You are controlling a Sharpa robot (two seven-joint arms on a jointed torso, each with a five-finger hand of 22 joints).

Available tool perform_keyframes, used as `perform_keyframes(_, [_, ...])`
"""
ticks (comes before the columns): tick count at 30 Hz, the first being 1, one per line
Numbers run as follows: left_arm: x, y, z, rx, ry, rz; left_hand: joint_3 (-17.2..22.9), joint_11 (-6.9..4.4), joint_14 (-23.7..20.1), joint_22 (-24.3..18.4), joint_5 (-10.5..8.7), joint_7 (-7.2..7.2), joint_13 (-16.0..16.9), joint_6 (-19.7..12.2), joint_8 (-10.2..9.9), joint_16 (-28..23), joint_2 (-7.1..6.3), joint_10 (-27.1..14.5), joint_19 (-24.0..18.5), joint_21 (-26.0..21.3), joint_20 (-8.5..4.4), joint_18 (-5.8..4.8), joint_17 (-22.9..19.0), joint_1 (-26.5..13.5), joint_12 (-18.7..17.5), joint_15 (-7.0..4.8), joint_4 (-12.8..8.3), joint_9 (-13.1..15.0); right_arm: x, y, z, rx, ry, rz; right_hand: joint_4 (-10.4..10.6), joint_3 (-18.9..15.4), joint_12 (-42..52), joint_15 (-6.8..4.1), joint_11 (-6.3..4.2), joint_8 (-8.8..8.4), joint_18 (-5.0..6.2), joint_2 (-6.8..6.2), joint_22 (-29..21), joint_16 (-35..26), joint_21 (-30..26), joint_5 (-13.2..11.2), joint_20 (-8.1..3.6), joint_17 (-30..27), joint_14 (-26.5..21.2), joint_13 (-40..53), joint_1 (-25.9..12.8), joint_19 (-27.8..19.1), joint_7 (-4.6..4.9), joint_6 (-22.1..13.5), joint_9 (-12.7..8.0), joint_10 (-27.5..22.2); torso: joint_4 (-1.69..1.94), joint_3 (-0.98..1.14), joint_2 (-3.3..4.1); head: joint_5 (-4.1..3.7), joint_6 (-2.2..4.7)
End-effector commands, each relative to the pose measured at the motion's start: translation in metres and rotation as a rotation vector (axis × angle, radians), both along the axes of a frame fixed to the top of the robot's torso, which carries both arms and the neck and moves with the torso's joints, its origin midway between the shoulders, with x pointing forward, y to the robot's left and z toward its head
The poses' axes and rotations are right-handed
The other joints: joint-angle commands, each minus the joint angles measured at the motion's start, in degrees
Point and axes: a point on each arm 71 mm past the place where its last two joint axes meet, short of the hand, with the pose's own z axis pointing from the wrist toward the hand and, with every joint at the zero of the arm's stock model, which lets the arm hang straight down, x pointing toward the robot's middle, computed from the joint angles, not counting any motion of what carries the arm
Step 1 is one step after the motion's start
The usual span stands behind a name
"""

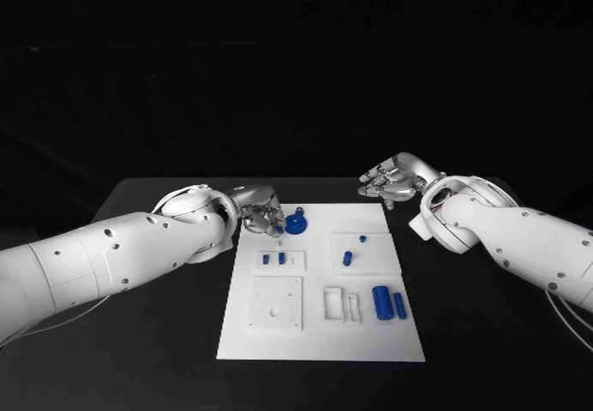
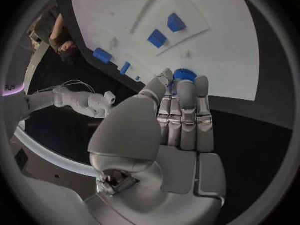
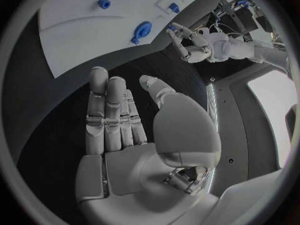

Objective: Assemble the parts on the task board

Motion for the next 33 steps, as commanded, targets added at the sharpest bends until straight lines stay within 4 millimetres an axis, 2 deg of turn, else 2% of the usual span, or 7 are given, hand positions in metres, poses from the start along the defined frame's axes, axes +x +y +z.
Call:
perform_keyframes(1, [-0.003,0.005,-0.001,-0.012,0.063,0.018,-0.17,-0.02,-0.07,1.24,-0.17,0.17,-0.01,-0.23,0.14,-0.4,0.25,-0.15,0.07,-0.35,0.05,0.38,-0.08,0.05,-0.09,0.13,-0.15,-0.02,0.0,0.0,0.0,-0.001,-0.001,0.011,0.32,0.01,-0.29,0.13,0.39,0.13,1.32,-0.09,-0.05,0.2,-0.02,0.24,0.21,-0.05,-0.26,-0.08,-0.21,1.88,0.32,-0.2,0.09,0.13,0.29,-0.23,-0.21,-0.04,-0.2])
perform_keyframes(3, [-0.003,0.009,-0.001,-0.006,0.068,0.024,-0.2,-0.02,-0.09,1.24,-0.23,0.16,-0.01,-0.21,0.14,-0.41,0.24,-0.15,0.06,-0.36,0.04,0.38,-0.09,0.08,-0.09,0.13,-0.15,-0.02,0.0,0.0,0.0,-0.002,0.0,0.01,0.32,0.01,-0.29,0.13,0.39,0.13,1.32,-0.09,-0.05,0.2,-0.02,0.24,0.21,-0.05,-0.26,-0.08,-0.21,1.88,0.32,-0.2,0.09,0.13,0.32,-0.27,-0.23,-0.06,-0.24])
perform_keyframes(9, [-0.004,0.017,-0.003,0.009,0.063,0.036,-0.39,0.0,-0.1,1.22,-0.34,0.16,-0.02,-0.3,0.1,-0.4,0.18,-0.23,0.05,-0.4,0.06,0.34,-0.11,0.15,-0.1,0.15,-0.09,-0.04,0.0,0.0,0.0,-0.002,0.002,0.011,0.32,0.01,-0.29,0.13,0.39,0.13,1.32,-0.09,-0.05,0.2,-0.02,0.24,0.21,-0.05,-0.26,-0.08,-0.21,1.88,0.32,-0.2,0.09,0.13,0.22,-0.14,-0.1,0.28,-0.23])
perform_keyframes(12, [-0.004,0.017,-0.007,0.014,0.061,0.037,-0.39,0.0,-0.1,1.22,-0.34,0.16,-0.02,-0.3,0.1,-0.4,0.18,-0.23,0.05,-0.4,0.06,0.34,-0.11,0.15,-0.1,0.15,-0.09,-0.04,0.0,0.0,0.0,-0.002,0.002,0.011,0.32,0.01,-0.29,0.13,0.39,0.13,1.32,-0.09,-0.05,0.2,-0.02,0.24,0.21,-0.05,-0.26,-0.08,-0.21,1.88,0.32,-0.2,0.09,0.13,0.19,-0.18,-0.07,0.25,-0.23])
perform_keyframes(24, [0.0,0.014,-0.017,-0.003,0.019,0.05,-0.53,0.07,0.01,1.22,-0.23,0.21,-0.02,-0.57,0.13,-0.32,0.16,-0.42,0.33,-0.4,0.06,0.43,-0.15,0.35,-0.09,0.16,0.13,-0.04,0.0,0.0,0.0,-0.001,0.001,0.011,0.32,0.01,-0.29,0.13,0.39,0.13,1.32,-0.09,-0.05,0.2,-0.02,0.24,0.21,-0.05,-0.26,-0.08,-0.21,1.88,0.32,-0.2,0.09,0.13,0.07,0.07,-0.08,0.21,-0.27])
perform_keyframes(33, [0.002,0.008,-0.022,-0.005,0.018,0.043,-0.45,0.09,0.03,1.24,-0.26,0.23,-0.02,-0.64,0.12,-0.26,0.16,-0.46,0.4,-0.37,0.06,0.46,-0.15,0.43,-0.09,0.17,0.13,-0.04,0.0,0.001,0.0,-0.001,0.002,0.013,0.32,0.01,-0.29,0.13,0.39,0.13,1.32,-0.09,-0.05,0.2,-0.02,0.24,0.21,-0.05,-0.26,-0.08,-0.21,1.88,0.32,-0.2,0.09,0.13,0.07,-0.01,0.0,0.03,-0.34])
